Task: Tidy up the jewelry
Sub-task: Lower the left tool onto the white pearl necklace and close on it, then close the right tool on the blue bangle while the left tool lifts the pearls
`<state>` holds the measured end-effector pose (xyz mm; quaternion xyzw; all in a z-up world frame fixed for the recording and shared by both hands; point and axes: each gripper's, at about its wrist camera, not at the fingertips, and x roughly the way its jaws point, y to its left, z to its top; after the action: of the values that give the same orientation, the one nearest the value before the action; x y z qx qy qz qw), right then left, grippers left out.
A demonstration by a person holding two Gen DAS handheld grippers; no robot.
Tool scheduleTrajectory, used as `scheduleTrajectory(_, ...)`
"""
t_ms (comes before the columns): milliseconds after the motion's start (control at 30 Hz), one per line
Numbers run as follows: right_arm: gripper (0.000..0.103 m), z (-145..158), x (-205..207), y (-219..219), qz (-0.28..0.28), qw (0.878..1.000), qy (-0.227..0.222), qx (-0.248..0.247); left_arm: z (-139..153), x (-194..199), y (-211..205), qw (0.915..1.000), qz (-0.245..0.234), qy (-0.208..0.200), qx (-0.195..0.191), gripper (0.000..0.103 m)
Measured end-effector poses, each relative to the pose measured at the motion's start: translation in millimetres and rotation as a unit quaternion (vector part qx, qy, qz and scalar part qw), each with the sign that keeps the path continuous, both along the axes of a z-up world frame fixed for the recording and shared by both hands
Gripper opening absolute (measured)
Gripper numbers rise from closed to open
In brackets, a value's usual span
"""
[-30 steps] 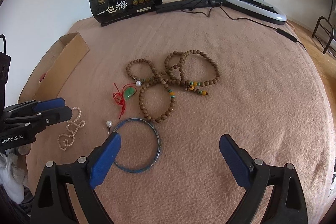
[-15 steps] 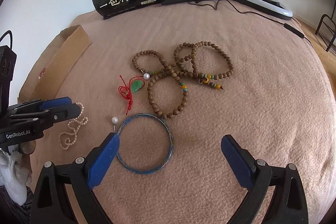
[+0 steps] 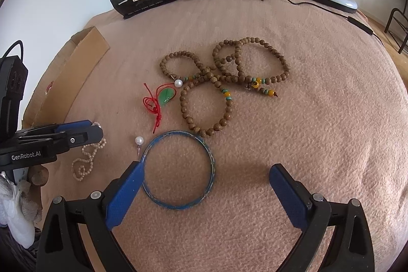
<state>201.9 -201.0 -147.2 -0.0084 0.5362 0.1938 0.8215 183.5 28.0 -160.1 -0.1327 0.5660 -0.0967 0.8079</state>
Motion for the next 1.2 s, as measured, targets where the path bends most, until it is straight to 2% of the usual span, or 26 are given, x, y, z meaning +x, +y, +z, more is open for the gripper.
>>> scheduleTrajectory(300, 0.101, -2.2, -5.5, 7.2, 0.019, 1.0, -0.008, -0.01, 1.0, -22.8, -13.7, 0.9971, -0.052, -0.016, 0.054, 0.055)
scheduleTrajectory(500, 0.103, -3.9, -13.0, 20.9, 0.053, 0.998, -0.018, -0.031, -1.0, -34.7, -25.4, 0.9904, -0.082, -0.03, 0.107, 0.055)
scheduleTrajectory(633, 0.103, -7.2, -14.9, 27.9, 0.064, 0.997, -0.023, -0.049, -2.4, -34.3, -27.7, 0.9893, -0.084, -0.031, 0.116, 0.055)
scheduleTrajectory(933, 0.103, -11.5, -12.8, 38.5, 0.061, 0.994, -0.034, -0.079, -4.1, -28.4, -26.6, 0.9877, -0.077, -0.044, 0.129, 0.035)
scheduleTrajectory(1033, 0.103, -12.1, -13.0, 41.7, 0.061, 0.993, -0.037, -0.091, -3.7, -26.0, -26.7, 0.9867, -0.075, -0.051, 0.135, 0.019)
scheduleTrajectory(1100, 0.099, -11.1, -13.1, 42.0, 0.062, 0.993, -0.039, -0.092, -3.1, -24.8, -24.8, 0.9874, -0.071, -0.052, 0.131, 0.01)
scheduleTrajectory(1133, 0.097, -10.4, -13.3, 41.9, 0.064, 0.993, -0.04, -0.092, -2.8, -23.0, -24.8, 0.988, -0.068, -0.052, 0.128, 0.008)
scheduleTrajectory(1200, 0.087, -8.2, -14.8, 42.0, 0.069, 0.993, -0.042, -0.089, -2.1, -22.2, -22.9, 0.9893, -0.063, -0.051, 0.121, 0.006)
